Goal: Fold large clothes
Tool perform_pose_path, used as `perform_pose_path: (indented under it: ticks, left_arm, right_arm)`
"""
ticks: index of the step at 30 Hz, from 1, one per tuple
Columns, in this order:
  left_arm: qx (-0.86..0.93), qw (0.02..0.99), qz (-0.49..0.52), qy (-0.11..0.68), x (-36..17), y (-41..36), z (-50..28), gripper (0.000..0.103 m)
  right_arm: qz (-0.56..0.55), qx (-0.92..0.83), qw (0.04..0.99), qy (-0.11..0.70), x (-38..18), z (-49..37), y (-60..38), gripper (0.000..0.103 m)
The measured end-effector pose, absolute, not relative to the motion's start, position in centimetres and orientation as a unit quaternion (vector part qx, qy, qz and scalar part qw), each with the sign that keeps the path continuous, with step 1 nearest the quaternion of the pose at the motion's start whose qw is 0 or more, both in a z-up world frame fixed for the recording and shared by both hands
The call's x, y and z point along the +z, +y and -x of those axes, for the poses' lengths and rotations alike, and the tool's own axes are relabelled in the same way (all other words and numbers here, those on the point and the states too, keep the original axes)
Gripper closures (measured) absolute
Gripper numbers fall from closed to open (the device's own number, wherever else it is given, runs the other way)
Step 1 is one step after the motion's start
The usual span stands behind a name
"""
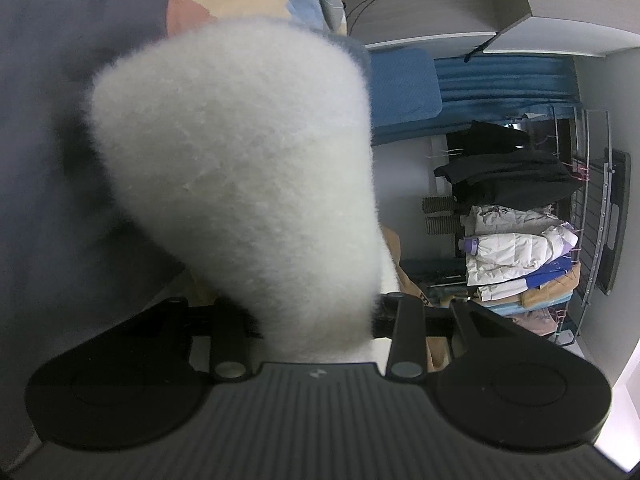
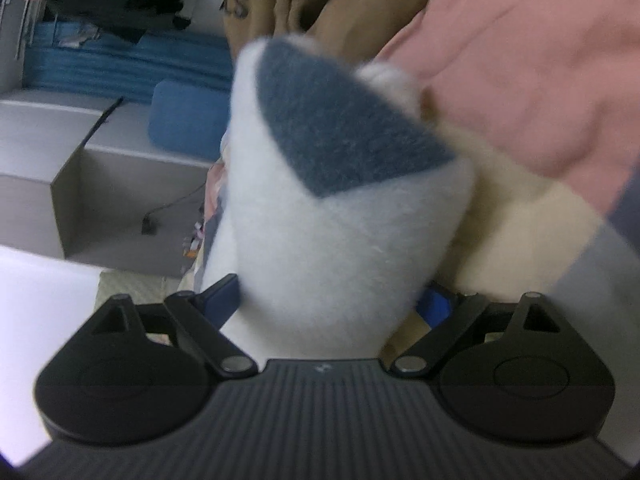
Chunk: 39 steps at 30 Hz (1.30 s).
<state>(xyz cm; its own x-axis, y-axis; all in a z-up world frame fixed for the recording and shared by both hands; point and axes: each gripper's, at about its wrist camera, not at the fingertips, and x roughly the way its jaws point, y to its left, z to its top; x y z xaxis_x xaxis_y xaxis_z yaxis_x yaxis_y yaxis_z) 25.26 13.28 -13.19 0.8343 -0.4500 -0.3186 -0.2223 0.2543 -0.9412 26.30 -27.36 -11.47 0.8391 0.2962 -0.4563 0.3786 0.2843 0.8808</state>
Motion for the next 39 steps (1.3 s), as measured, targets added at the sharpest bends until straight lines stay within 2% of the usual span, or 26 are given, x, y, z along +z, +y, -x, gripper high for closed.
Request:
perform_pose_path:
  ticks: [3, 5, 7, 9, 10, 16, 24, 39]
  left_arm:
    - [-0.075, 0.74, 0.606, 0.281, -13.4, 13.4, -25.3, 0.059]
    - [-0.076, 0.745, 0.6, 0.281, -13.2, 13.4, -25.2, 0.059]
    - [-0.076, 0.751, 0.593, 0.282, -12.8, 13.2, -25.2, 0.059]
    - [-0.08, 0.755, 0.587, 0.281, -12.6, 13.2, -24.9, 0.059]
    - [-0.081, 0.756, 0.585, 0.28, -12.5, 13.2, -24.8, 0.059]
    - [-0.09, 0.752, 0.589, 0.283, -11.9, 13.6, -22.6, 0.059]
    - [-0.119, 0.745, 0.585, 0.298, -8.8, 12.9, -18.3, 0.059]
    - [-0.226, 0.767, 0.534, 0.276, 5.1, 1.9, -12.2, 0.059]
  right_arm:
    - [-0.582, -0.019, 0.76, 0.288, -11.6, -27.7, -26.6, 0.01]
    - [-0.576, -0.018, 0.767, 0.283, -11.5, -27.7, -26.9, 0.019]
    - [-0.561, -0.021, 0.78, 0.278, -10.8, -27.6, -26.8, 0.042]
    - [-0.543, -0.019, 0.793, 0.274, -9.6, -27.2, -27.7, 0.058]
    - [-0.533, -0.017, 0.801, 0.271, -8.9, -26.9, -27.8, 0.061]
    - [-0.461, 0.008, 0.851, 0.253, -5.8, -25.5, -27.7, 0.063]
    - [-0.441, 0.033, 0.863, 0.244, -1.2, -21.8, -29.2, 0.064]
    - [-0.44, 0.044, 0.884, 0.15, 10.0, -11.4, -38.8, 0.063]
